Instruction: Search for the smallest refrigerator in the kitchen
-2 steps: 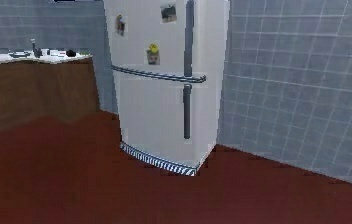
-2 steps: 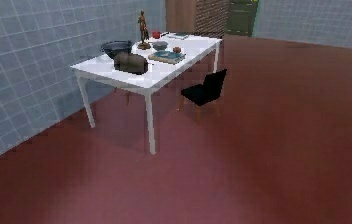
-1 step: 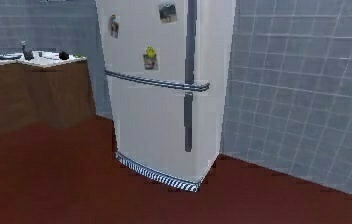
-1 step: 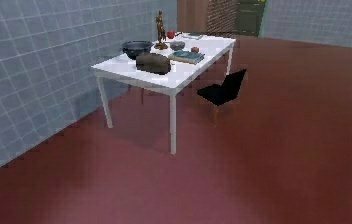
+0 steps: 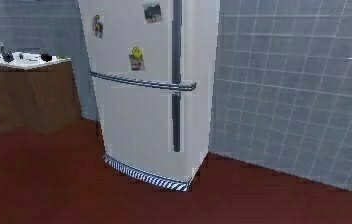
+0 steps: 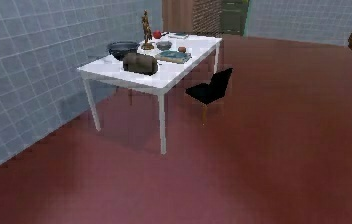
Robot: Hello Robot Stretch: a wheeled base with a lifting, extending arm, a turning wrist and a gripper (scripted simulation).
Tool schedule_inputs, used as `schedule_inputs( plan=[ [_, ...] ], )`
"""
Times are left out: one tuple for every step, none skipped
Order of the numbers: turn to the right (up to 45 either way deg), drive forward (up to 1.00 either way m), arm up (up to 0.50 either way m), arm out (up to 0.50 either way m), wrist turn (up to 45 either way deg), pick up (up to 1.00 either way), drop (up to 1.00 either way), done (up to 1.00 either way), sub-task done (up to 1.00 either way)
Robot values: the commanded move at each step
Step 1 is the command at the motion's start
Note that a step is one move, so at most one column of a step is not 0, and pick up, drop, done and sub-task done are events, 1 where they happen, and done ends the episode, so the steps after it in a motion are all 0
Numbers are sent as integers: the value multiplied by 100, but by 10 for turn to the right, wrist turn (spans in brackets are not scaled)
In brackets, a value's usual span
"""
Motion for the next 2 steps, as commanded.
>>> schedule_inputs(
  plan=[
    [0,65,0,0,0,0,0,0,0],
    [450,0,0,0,0,0,0,0,0]
  ],
)
